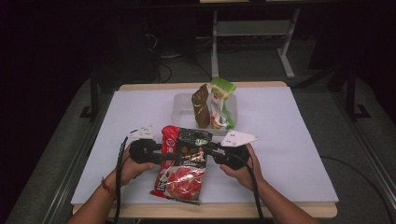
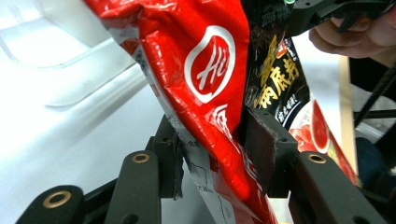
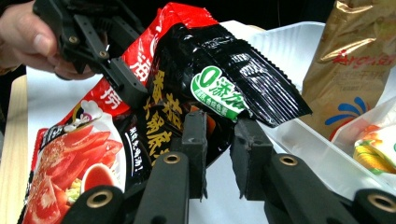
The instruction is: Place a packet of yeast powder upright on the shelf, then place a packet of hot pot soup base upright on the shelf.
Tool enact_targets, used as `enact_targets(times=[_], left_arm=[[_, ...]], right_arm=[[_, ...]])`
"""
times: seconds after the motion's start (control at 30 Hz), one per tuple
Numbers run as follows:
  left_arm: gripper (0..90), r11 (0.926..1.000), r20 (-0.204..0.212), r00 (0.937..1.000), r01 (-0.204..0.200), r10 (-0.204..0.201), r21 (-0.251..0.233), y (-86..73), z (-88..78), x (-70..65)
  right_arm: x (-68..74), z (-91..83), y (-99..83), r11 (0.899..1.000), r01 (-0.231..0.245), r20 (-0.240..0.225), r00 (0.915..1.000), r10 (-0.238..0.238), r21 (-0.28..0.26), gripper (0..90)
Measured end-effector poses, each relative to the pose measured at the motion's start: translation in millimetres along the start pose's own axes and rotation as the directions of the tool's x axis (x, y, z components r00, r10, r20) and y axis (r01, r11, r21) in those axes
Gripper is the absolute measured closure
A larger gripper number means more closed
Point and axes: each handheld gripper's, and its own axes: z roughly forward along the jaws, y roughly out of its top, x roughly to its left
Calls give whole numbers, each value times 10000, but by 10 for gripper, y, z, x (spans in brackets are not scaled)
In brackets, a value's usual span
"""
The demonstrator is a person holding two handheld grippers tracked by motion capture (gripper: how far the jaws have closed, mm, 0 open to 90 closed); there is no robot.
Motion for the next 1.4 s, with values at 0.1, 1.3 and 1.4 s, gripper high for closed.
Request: enact_targets(times=[0.1,1.3,1.4], left_arm=[[553,10000,-16,10000,89,-89,8,4,42,-2],[749,9812,285,9994,239,-188,-1914,2,-174,-185],[754,9792,109,9999,83,-62,-2025,5,-211,-226]], right_arm=[[-18,-5,-6,9999,-102,-83,9999,102,4,753],[-577,-644,-468,9615,-685,2737,9618,-73,2662,288],[-660,-665,-531,9623,-1208,2827,9580,487,2436,286]])
